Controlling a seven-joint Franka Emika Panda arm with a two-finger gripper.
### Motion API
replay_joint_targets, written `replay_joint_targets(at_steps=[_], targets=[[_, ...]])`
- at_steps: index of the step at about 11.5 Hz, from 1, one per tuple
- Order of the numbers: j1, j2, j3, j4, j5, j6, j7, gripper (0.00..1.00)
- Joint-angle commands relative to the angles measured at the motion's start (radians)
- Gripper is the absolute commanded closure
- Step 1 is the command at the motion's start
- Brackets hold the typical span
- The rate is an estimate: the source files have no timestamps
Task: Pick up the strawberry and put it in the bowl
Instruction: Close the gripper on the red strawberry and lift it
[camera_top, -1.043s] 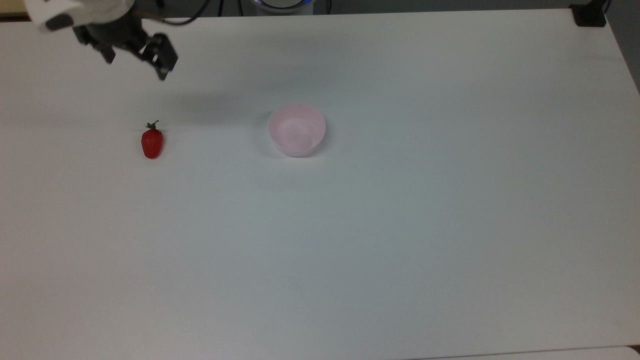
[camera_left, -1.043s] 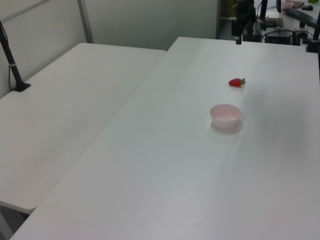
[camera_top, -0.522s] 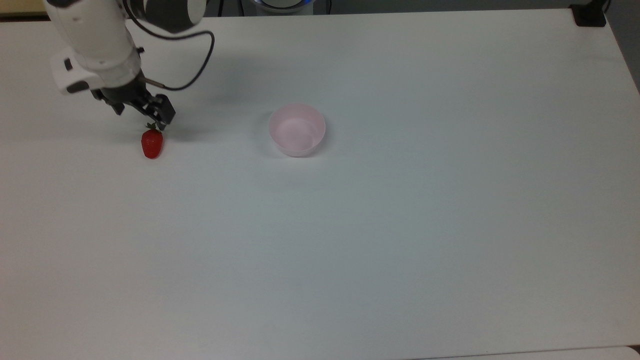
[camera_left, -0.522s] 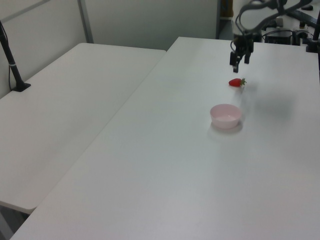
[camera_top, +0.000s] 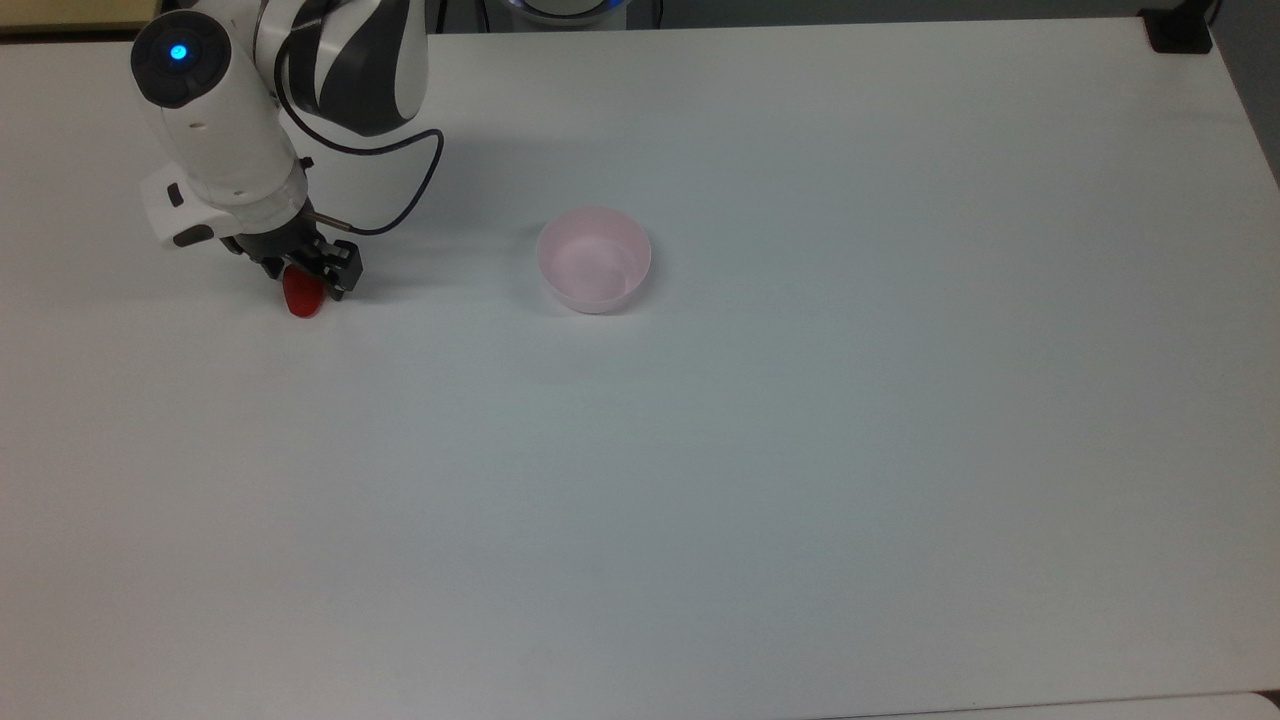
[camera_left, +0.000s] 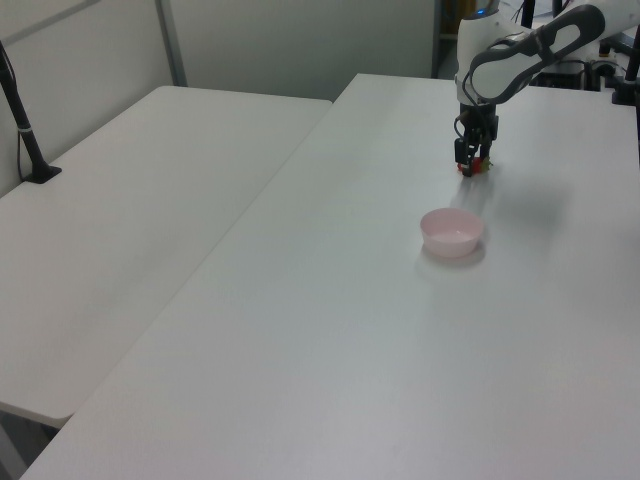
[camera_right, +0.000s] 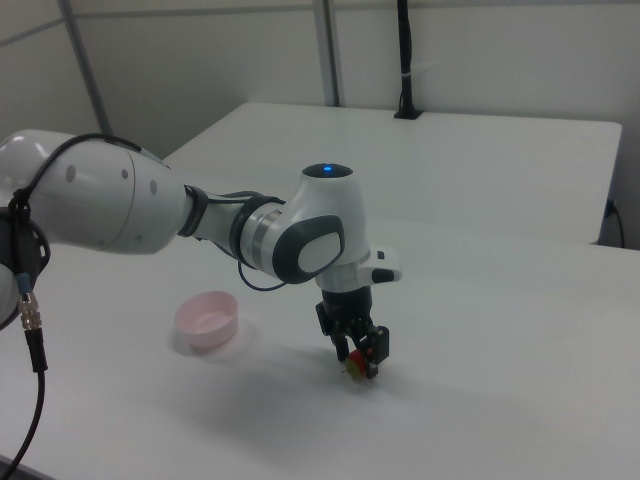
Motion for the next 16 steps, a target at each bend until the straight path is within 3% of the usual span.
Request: replay_joint_targets(at_steps=[1, 5, 9, 16], targets=[[0.0, 0.01, 0.0, 0.003, 0.005, 0.035, -0.03, 0.42], [0.009, -0.013, 0.009, 0.004, 0.005, 0.017, -0.03, 0.52], [0.031, -0.007, 0.011, 0.004, -0.006, 0.008, -0.029, 0.48], [0.032, -0.022, 0.012, 0.017, -0.02, 0.005, -0.026, 0.56]])
